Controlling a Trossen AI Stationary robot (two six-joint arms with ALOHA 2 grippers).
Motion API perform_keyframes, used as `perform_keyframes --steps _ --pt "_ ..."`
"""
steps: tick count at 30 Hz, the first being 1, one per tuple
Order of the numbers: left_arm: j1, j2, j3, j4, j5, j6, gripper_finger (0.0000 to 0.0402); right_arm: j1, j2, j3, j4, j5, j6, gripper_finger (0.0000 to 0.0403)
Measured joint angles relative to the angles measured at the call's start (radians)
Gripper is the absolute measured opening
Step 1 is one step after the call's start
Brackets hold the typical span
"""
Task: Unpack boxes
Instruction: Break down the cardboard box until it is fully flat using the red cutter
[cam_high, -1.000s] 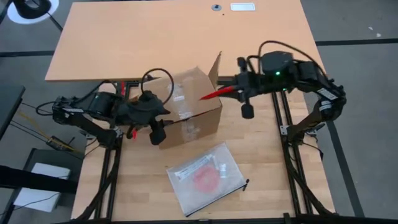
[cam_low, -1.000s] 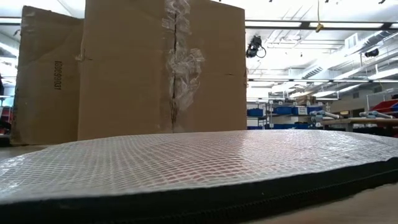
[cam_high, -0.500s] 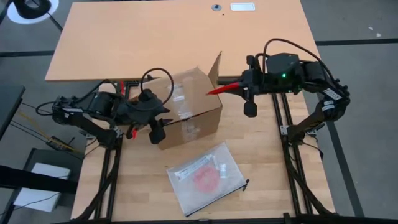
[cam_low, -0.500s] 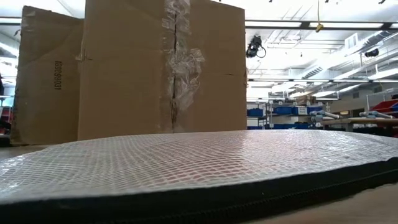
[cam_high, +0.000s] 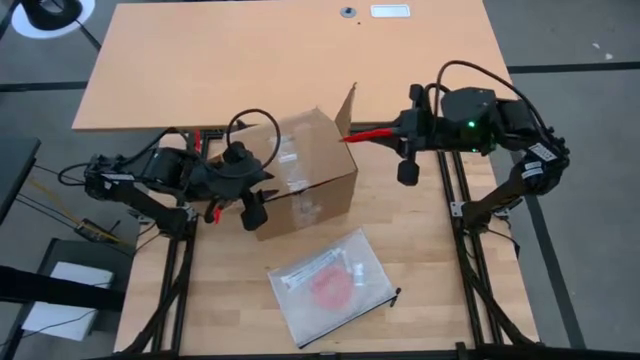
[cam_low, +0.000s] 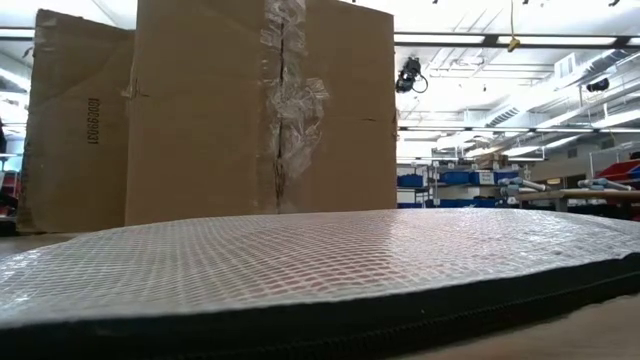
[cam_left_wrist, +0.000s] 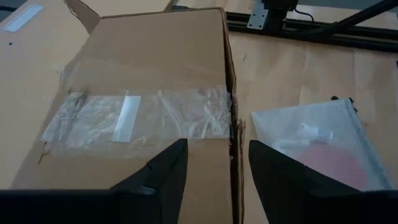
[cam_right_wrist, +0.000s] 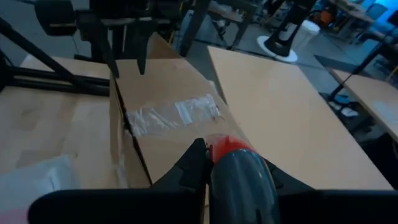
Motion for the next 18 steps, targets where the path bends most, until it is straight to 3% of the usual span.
perform_keyframes --steps 10,15,18 --pt "0.002 0.000 0.000 0.009 -0.011 0.011 0.0182 0.098 -0.020 0.000 -0.026 0.007 0.068 0.0055" --pt "0.002 0.000 0.000 -0.001 0.002 -0.021 0.0182 0.174 -0.016 0.000 -0.149 -0.192 0.296 0.0055" --pt "-0.006 0.000 0.000 -0.002 0.020 -0.049 0.0182 0.247 -0.013 -0.031 -0.259 -0.216 0.469 0.0055"
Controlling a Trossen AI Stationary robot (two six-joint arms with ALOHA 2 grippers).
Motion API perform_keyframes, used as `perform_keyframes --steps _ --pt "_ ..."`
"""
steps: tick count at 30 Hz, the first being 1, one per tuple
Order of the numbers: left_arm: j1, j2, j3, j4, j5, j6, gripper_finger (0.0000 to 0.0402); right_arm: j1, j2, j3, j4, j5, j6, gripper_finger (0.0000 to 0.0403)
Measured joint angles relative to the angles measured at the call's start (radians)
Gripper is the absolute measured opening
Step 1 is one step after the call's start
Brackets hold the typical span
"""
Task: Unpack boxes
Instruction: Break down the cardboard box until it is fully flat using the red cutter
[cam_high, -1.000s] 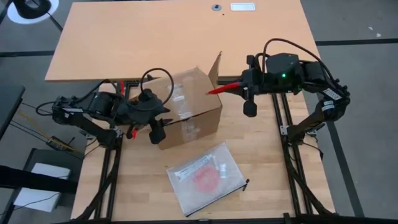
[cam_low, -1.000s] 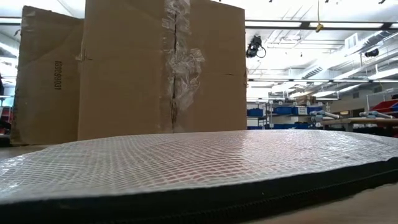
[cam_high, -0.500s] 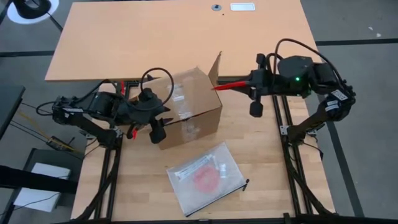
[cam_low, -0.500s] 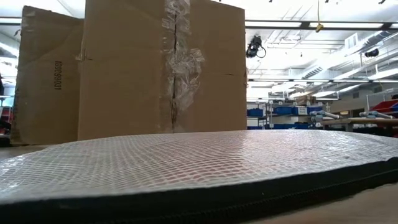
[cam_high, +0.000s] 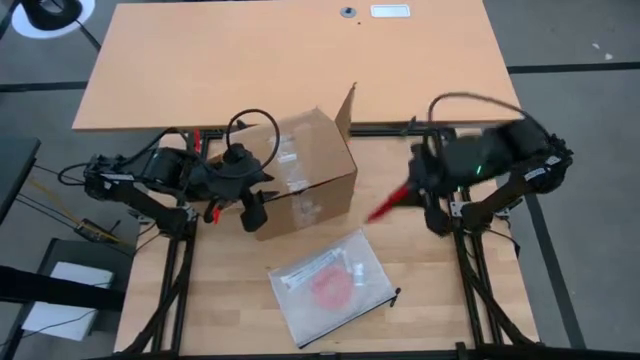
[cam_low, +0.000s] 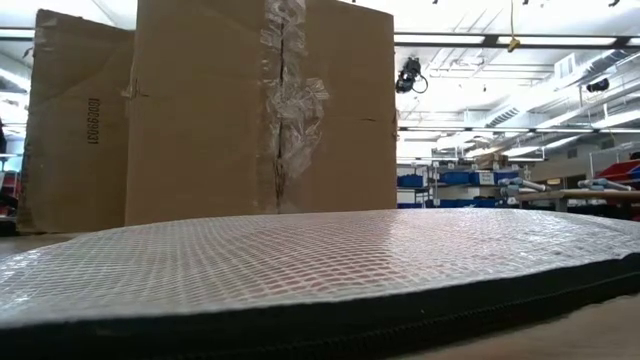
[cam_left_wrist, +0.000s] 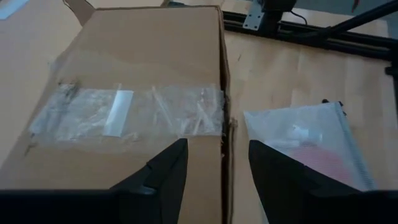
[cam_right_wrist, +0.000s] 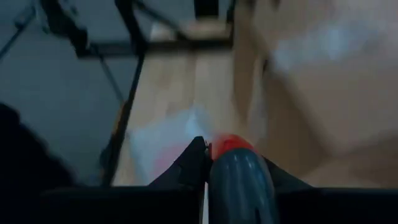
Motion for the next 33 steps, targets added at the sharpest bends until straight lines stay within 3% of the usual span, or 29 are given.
perform_keyframes --steps 4,9,16,22,27,33 --pt "-0.002 0.000 0.000 0.000 0.007 -0.023 0.0182 0.083 -0.003 -0.127 -0.069 0.001 0.210 0.0055" --pt "-0.002 0.000 0.000 0.000 0.035 -0.058 0.0182 0.099 -0.004 -0.373 -0.063 -0.231 0.414 0.0055" --pt "-0.003 0.000 0.000 -0.014 0.118 -0.194 0.0182 0.016 -0.010 -0.837 0.051 -0.486 0.450 0.0055" --pt "-0.045 0.000 0.000 -0.095 0.127 -0.290 0.0182 -0.097 -0.012 -1.172 0.285 -0.516 0.476 0.0057" --pt "-0.072 0.000 0.001 -0.158 0.120 -0.355 0.0182 -0.195 -0.009 -1.286 0.318 -0.492 0.458 0.0127" --pt "-0.087 0.000 0.097 -0.243 0.136 -0.403 0.0182 -0.311 -0.077 -1.270 0.291 -0.486 0.347 0.0223"
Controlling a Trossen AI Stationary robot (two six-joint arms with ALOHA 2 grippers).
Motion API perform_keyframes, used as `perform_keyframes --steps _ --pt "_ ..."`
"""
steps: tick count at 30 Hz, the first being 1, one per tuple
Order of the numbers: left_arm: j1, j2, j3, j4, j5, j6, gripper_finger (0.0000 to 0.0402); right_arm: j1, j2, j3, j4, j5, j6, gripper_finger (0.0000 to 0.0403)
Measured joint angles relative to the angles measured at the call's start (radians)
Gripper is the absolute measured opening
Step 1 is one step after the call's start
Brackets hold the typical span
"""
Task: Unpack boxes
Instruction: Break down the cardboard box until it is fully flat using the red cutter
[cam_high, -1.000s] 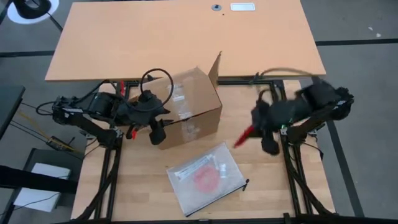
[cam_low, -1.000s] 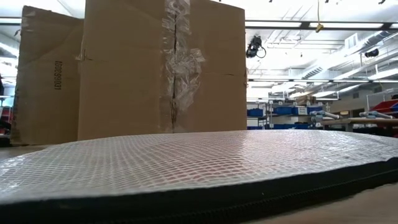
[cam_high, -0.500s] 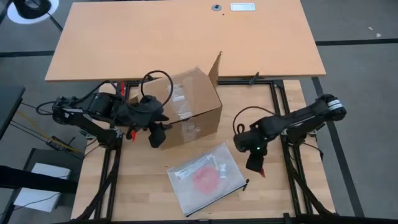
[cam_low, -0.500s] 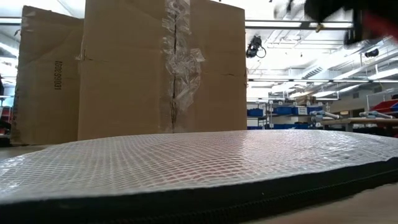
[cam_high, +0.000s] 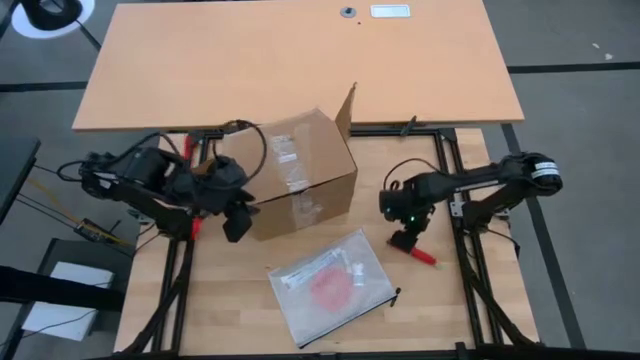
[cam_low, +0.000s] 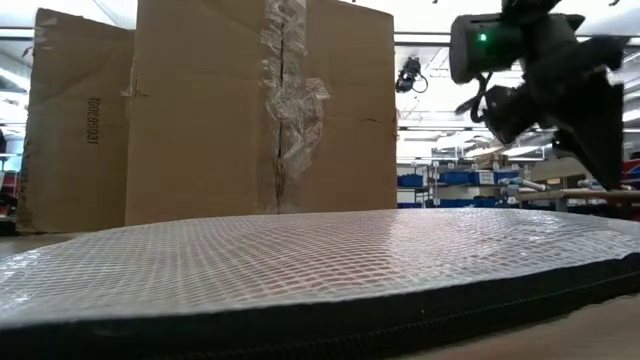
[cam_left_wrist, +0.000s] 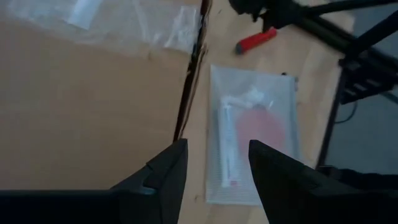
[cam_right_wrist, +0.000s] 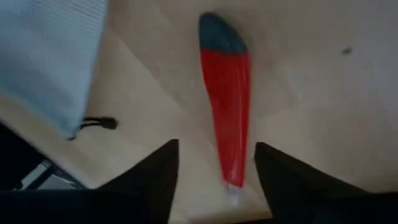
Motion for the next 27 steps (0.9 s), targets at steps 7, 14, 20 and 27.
perform_keyframes --steps 7,14,20,27 --pt "-0.066 -0.011 0.094 -0.168 0.004 -0.146 0.0172 -0.099 -0.173 0.138 -0.032 0.003 -0.199 0.0276" --pt "-0.224 -0.023 -0.034 -0.175 -0.032 -0.263 0.0170 -0.124 -0.298 0.172 0.308 0.240 -0.354 0.0271" --pt "-0.335 -0.027 -0.202 -0.176 -0.019 -0.407 0.0169 -0.125 -0.293 0.172 0.470 0.342 -0.486 0.0258" --pt "-0.379 -0.030 -0.406 -0.156 -0.095 -0.491 0.0169 -0.133 -0.205 0.172 0.533 0.384 -0.600 0.0278"
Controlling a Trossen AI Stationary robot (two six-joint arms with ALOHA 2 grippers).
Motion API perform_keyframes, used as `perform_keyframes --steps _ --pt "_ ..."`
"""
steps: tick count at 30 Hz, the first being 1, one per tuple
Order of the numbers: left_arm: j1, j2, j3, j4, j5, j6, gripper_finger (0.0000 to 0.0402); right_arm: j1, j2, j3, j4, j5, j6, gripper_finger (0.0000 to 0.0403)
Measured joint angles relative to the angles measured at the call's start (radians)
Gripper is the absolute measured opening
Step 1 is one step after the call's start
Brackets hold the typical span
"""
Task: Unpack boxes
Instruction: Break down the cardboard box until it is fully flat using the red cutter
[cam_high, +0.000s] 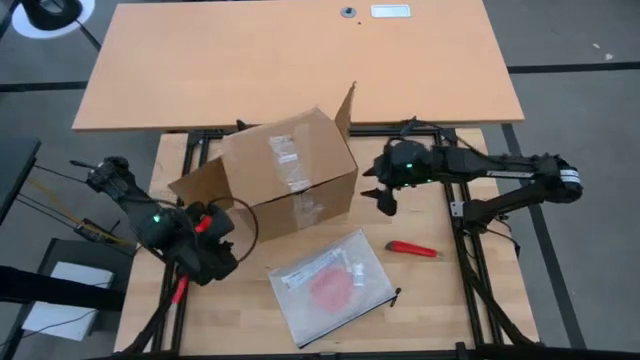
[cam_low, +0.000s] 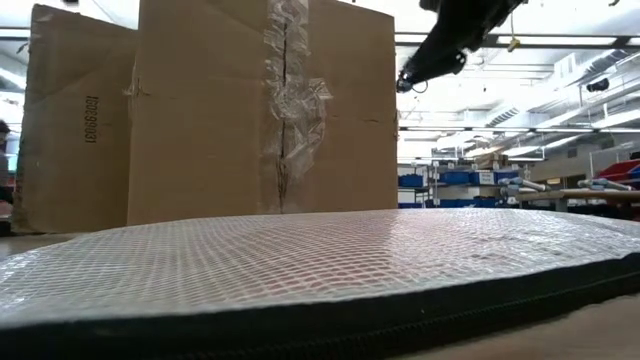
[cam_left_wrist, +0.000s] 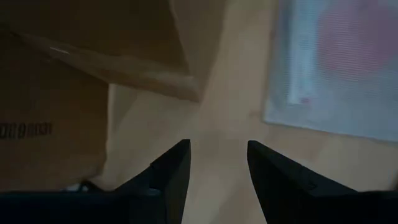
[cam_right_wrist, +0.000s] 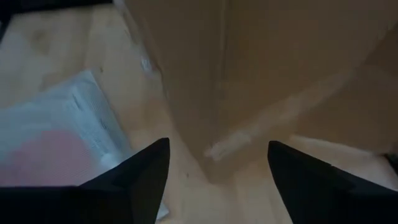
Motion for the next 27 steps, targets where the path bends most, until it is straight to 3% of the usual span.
perform_keyframes --steps 8,13,17,21,27 --pt "0.028 0.000 -0.167 0.090 -0.163 -0.003 0.0169 -0.028 0.088 -0.001 0.145 -0.094 -0.048 0.0306" --pt "0.063 0.000 -0.230 0.170 -0.305 0.008 0.0169 -0.036 0.085 -0.001 0.213 -0.080 -0.104 0.0295" --pt "0.095 -0.001 -0.230 0.212 -0.324 0.007 0.0169 -0.037 0.081 -0.002 0.250 -0.066 -0.132 0.0292" --pt "0.107 0.000 -0.153 0.221 -0.308 0.007 0.0169 -0.036 0.061 0.017 0.230 -0.066 -0.091 0.0292" --pt "0.107 0.000 0.090 0.250 -0.261 -0.025 0.0169 -0.035 0.024 0.232 -0.033 -0.099 0.231 0.0292"
